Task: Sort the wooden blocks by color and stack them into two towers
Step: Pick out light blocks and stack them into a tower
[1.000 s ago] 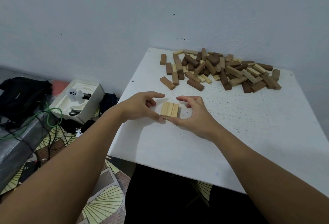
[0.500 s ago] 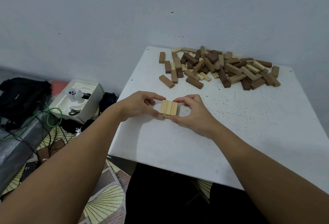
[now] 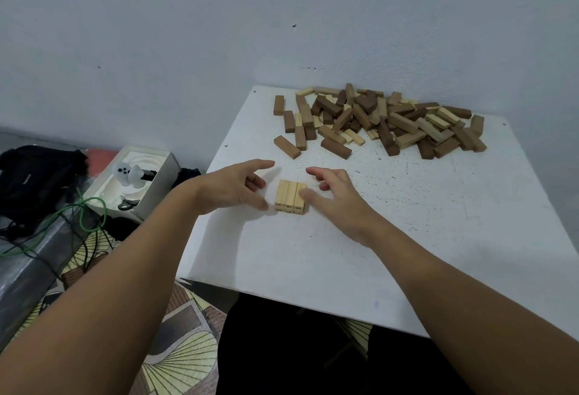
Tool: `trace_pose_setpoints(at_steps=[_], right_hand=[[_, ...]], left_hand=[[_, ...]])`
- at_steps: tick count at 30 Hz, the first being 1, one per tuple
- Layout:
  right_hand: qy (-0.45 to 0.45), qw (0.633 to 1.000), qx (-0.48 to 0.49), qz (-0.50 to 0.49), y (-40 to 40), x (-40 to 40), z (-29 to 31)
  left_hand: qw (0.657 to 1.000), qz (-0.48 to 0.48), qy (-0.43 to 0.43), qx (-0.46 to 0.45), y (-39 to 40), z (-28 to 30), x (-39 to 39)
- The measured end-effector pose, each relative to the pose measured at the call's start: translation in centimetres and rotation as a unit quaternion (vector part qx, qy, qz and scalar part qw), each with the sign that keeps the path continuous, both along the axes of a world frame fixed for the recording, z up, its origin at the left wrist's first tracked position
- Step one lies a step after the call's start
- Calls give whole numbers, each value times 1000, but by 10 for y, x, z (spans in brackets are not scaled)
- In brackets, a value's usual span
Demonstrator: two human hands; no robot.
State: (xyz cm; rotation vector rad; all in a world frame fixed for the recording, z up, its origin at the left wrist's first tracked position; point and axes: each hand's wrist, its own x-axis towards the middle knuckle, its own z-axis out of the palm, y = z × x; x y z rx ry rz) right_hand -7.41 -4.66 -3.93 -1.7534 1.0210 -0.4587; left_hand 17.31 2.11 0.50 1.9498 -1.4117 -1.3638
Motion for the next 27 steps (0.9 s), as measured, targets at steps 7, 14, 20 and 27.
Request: trace_pose_setpoints(at_steps=[7, 14, 20, 27], right_hand=[[7, 994, -70, -89, -22, -38, 7], [147, 969, -165, -107, -72, -99, 7], [256, 953, -163, -14, -102, -118, 14], [357, 917, -143, 109, -126, -100, 38]], left_hand=[[980, 121, -65, -147, -20, 22, -32], [963, 108, -66, -240, -66, 18, -155], [981, 64, -130, -126, -114, -8, -205], [980, 102, -171, -20, -145, -10, -194]])
